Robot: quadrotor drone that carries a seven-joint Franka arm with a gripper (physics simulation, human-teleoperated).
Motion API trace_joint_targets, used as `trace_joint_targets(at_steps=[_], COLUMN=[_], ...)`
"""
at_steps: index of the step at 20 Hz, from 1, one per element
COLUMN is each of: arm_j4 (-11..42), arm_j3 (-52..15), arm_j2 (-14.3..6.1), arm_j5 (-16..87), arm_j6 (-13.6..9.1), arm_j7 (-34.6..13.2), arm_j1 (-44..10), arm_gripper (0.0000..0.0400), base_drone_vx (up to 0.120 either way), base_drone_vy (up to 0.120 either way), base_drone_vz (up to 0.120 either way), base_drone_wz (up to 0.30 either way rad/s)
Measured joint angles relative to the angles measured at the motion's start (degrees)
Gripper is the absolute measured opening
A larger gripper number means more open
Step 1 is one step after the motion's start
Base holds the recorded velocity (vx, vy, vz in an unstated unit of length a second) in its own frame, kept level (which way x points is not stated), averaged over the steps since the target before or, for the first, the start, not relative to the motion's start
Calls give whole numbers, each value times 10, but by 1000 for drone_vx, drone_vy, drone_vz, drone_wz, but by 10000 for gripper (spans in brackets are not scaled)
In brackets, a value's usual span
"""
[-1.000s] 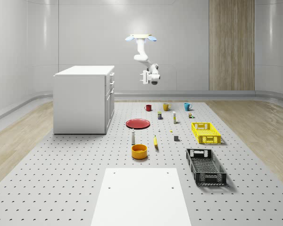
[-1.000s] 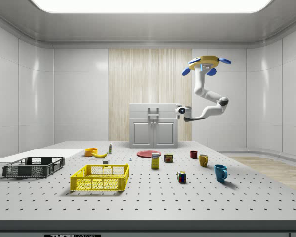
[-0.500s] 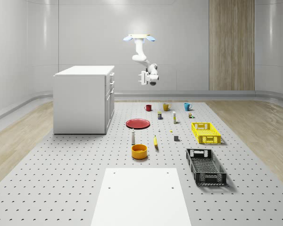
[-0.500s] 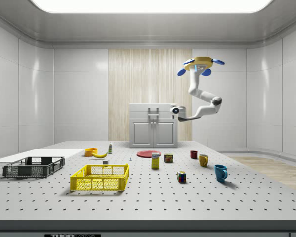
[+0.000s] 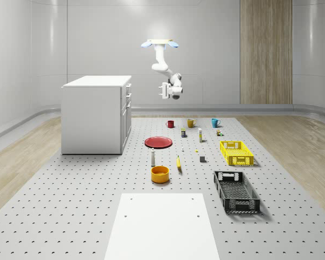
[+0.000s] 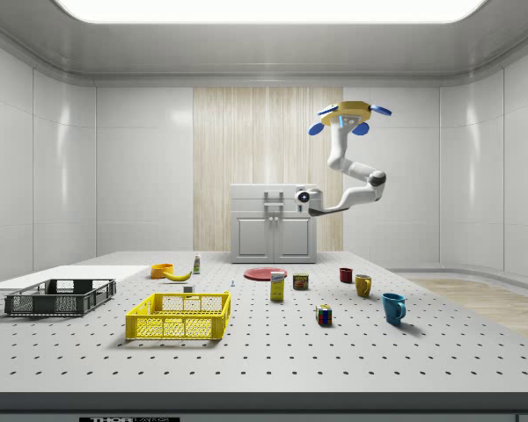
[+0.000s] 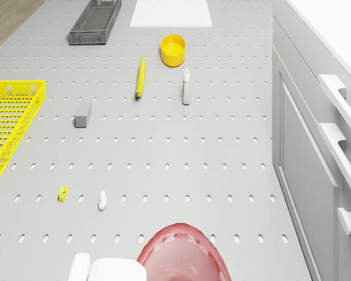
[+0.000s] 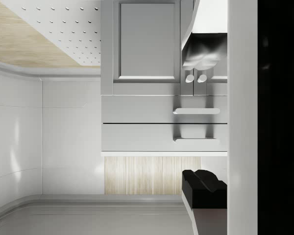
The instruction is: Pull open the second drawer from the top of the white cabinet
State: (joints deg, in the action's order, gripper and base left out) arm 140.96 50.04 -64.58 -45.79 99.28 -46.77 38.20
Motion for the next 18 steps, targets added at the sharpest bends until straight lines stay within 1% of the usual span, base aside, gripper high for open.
trace_joint_targets(at_steps=[15, 16, 18], arm_j4=[2, 3, 7], arm_j3=[4, 3, -1], arm_j2=[-15, -16, -17], arm_j5=[13, 13, 10], arm_j6=[12, 14, 20], arm_j7=[-10, -11, -11], arm_j1=[13, 14, 16], arm_gripper=[300, 300, 300], base_drone_vx=[120, 80, 0], base_drone_vy=[0, 0, 0], base_drone_vz=[0, 0, 0], base_drone_wz=[0, 0, 0])
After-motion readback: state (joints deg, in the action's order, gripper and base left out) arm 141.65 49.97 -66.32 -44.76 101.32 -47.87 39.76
